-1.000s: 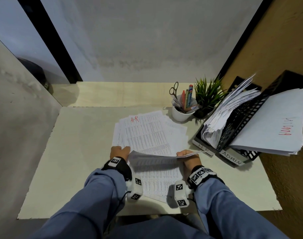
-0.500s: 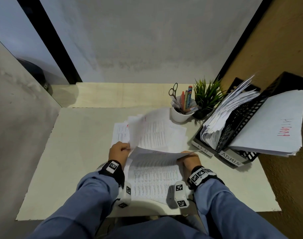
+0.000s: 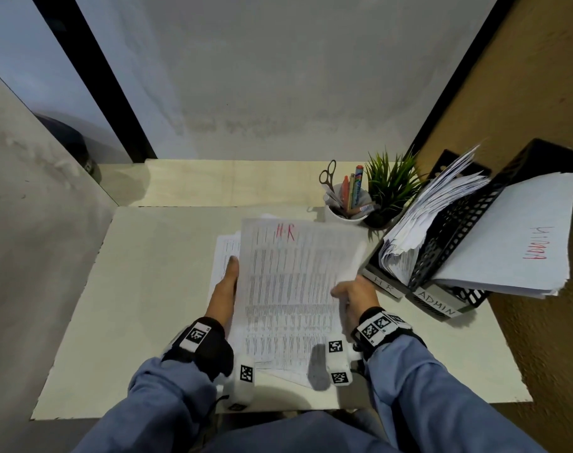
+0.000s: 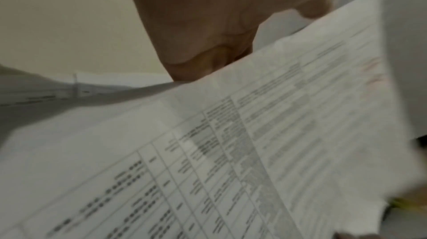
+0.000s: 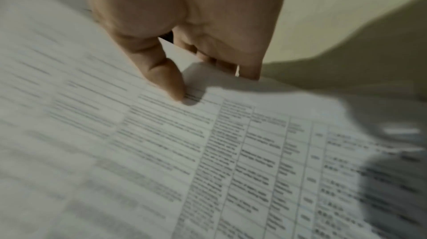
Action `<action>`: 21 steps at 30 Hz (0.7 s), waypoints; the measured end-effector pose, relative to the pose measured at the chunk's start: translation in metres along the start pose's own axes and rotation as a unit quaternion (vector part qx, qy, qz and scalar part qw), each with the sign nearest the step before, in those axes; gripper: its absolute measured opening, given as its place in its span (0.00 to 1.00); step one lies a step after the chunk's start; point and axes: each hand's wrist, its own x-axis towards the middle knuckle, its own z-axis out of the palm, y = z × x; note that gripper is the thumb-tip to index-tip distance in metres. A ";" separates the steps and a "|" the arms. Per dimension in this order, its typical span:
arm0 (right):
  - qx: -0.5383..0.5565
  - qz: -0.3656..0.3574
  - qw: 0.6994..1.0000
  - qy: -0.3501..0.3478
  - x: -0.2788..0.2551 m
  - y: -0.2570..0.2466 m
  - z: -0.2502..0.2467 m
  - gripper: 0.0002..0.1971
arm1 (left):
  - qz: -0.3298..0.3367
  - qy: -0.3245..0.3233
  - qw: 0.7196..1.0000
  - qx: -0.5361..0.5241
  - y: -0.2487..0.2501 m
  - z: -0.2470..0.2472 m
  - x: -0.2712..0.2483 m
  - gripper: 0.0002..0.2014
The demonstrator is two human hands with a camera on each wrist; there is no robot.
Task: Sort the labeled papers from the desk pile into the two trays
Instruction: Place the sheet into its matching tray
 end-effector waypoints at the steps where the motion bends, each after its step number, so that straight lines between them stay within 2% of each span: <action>1: 0.010 -0.003 1.000 -0.008 -0.003 -0.004 0.002 0.18 | 0.013 0.014 1.000 0.004 0.003 0.004 -0.003 0.34; 2: 0.022 -0.017 1.000 -0.010 -0.011 -0.013 0.006 0.16 | 0.040 0.037 0.998 0.017 0.007 0.010 -0.006 0.30; 3: 0.026 -0.042 0.999 -0.010 -0.016 -0.021 0.009 0.11 | 0.077 0.060 0.995 0.028 0.013 0.016 -0.007 0.22; 5: -0.002 -0.130 0.991 -0.011 -0.035 -0.045 0.018 0.06 | 0.152 0.106 0.982 0.040 0.029 0.028 -0.011 0.11; 8: -0.005 -0.284 0.959 0.004 -0.063 -0.075 0.027 0.07 | 0.251 0.184 0.948 0.072 0.059 0.041 -0.014 0.08; 10: 0.025 -0.349 0.937 0.011 -0.075 -0.085 0.028 0.06 | 0.294 0.200 0.933 0.047 0.071 0.046 -0.016 0.07; 11: 0.034 -0.362 0.932 0.015 -0.078 -0.084 0.028 0.05 | 0.298 0.203 0.932 0.046 0.071 0.046 -0.015 0.07; 13: 0.007 -0.336 0.942 0.014 -0.076 -0.071 0.030 0.03 | 0.258 0.201 0.941 0.088 0.057 0.042 -0.011 0.09; 17: -0.071 -0.192 0.979 -0.010 -0.059 -0.022 0.027 0.12 | 0.126 0.172 0.961 0.174 0.012 0.028 -0.004 0.03; 19: -0.087 -0.186 0.978 -0.023 -0.057 -0.021 0.021 0.12 | 0.125 0.180 0.960 0.175 0.007 0.027 -0.006 0.04; 21: -0.111 -0.248 0.962 -0.026 -0.058 -0.039 0.014 0.11 | 0.170 0.184 0.957 0.147 0.022 0.034 -0.013 0.07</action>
